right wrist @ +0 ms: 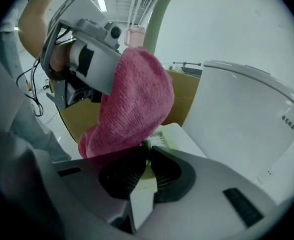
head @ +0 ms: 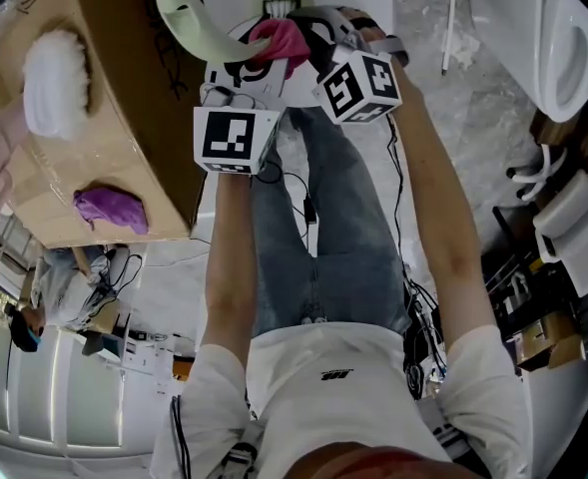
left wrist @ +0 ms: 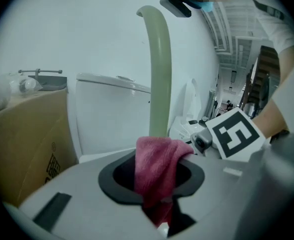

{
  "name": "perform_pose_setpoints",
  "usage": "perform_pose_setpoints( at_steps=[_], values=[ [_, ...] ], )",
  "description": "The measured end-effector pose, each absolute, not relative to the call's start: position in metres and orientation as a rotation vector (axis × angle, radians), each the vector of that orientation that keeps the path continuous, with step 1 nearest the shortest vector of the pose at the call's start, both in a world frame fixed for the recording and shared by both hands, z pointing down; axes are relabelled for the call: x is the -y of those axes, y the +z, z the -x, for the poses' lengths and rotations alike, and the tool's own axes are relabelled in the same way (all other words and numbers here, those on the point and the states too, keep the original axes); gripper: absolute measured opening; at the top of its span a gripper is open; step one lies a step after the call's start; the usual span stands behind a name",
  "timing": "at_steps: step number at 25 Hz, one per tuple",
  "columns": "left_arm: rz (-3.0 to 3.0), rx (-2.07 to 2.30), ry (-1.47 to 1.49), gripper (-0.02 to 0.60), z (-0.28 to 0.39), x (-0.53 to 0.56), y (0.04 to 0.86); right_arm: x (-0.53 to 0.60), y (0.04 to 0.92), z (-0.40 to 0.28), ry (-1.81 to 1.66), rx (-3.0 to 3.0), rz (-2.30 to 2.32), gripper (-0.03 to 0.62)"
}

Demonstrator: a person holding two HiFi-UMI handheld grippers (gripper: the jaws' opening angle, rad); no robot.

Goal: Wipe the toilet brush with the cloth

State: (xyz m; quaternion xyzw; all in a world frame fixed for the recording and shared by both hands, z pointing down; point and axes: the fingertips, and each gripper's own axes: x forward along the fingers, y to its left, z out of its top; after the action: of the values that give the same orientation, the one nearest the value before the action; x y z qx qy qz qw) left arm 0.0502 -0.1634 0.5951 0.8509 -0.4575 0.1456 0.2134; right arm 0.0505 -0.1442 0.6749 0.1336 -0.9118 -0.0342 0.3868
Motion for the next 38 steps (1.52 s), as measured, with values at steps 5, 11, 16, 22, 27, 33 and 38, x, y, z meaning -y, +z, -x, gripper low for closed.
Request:
perform_pose_setpoints(
  at_steps=[5, 11, 16, 22, 27, 33, 38],
  values=[
    [-2.375, 1.296, 0.335, 0.110, -0.049, 0.167, 0.565, 0.144, 0.675, -0.050, -0.106, 2.309, -0.338, 0.029],
    [-2.376, 1.292, 0.289, 0.110, -0.043, 0.170, 0.528, 0.144, 0.676, -0.049, -0.116, 2.291, -0.326, 0.028],
    [-2.396, 1.273, 0.246, 0.110, -0.038, 0.175, 0.493, 0.143, 0.676, -0.050, -0.119, 2.281, -0.310, 0.028],
    [-2.429, 1.249, 0.226, 0.120, -0.036, 0.184, 0.460, 0.143, 0.676, -0.050, -0.116, 2.275, -0.309, 0.028],
    [-2.434, 1.247, 0.160, 0.138, -0.035, 0.191, 0.435, 0.143, 0.676, -0.050, -0.117, 2.271, -0.308, 0.028],
    [-2.451, 1.285, 0.124, 0.136, -0.030, 0.188, 0.437, 0.142, 0.676, -0.050, -0.120, 2.269, -0.311, 0.026],
    [-2.458, 1.337, 0.193, 0.114, -0.031, 0.188, 0.454, 0.143, 0.676, -0.049, -0.119, 2.275, -0.313, 0.026]
  ],
)
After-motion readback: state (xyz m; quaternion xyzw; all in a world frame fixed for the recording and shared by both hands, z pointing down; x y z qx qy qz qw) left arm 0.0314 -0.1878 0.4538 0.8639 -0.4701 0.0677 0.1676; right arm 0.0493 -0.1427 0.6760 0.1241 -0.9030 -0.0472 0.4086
